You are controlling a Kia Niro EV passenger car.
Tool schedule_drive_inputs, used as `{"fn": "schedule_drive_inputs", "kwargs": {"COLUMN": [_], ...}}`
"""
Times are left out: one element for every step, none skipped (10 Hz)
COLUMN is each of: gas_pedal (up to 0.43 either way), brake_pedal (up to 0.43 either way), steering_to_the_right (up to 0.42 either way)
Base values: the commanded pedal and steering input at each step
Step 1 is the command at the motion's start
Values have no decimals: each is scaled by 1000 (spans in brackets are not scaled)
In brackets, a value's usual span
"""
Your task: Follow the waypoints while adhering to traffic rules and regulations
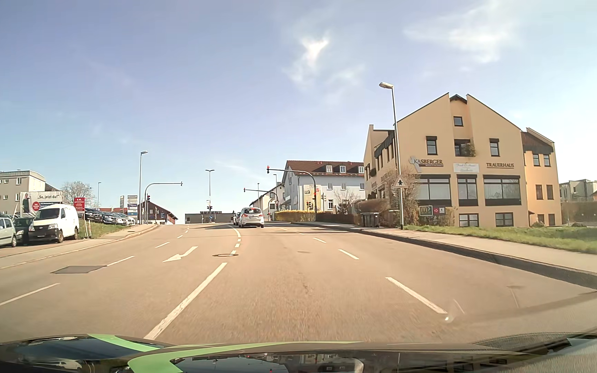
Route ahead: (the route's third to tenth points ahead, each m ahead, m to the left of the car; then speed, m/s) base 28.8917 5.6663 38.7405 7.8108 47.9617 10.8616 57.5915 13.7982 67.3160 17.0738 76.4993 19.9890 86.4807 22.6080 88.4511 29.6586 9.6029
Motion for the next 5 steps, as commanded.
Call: {"fn": "schedule_drive_inputs", "kwargs": {"gas_pedal": [0,0,0,0,0], "brake_pedal": [49,24,30,79,134], "steering_to_the_right": [-32,-34,-37,-44,-48]}}
